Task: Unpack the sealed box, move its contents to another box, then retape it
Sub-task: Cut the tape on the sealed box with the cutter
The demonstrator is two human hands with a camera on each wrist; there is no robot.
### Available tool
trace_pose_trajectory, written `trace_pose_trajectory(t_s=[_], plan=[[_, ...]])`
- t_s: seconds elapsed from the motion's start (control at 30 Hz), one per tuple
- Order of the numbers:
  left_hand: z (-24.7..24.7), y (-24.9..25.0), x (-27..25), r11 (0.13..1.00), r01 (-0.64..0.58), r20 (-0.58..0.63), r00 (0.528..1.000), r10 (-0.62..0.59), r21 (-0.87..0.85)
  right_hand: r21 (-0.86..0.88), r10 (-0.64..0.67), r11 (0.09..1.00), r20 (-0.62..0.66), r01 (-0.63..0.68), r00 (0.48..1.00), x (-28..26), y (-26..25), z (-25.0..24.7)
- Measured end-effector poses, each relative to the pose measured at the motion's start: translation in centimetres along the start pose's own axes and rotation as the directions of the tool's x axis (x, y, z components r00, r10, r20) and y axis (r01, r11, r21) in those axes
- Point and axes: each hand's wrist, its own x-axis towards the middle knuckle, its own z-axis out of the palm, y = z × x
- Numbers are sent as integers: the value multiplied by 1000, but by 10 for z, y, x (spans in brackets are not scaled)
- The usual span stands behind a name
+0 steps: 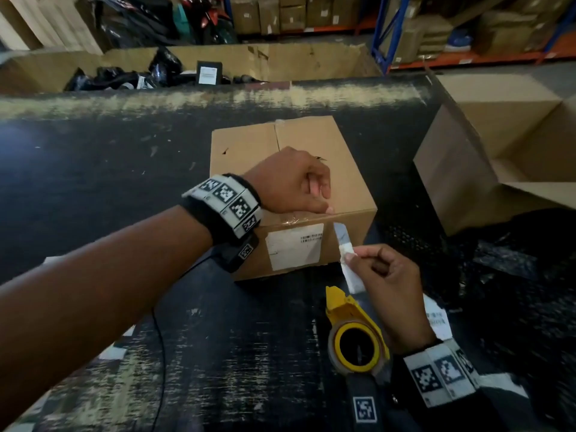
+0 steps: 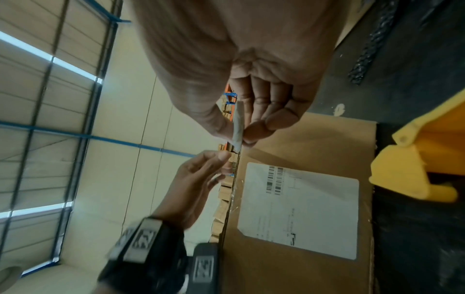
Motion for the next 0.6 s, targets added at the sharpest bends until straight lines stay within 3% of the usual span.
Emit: trace_pose_trajectory(t_s=[0.17,0.6], plan=[[-5,13,31,992,-5,164,986,-16,123,34,41,999,-4,-41,999,-4,0,6],[-7,41,45,923,-68,258,965,-35,380,100,92,991,-5,-91,996,-2,-3,31]])
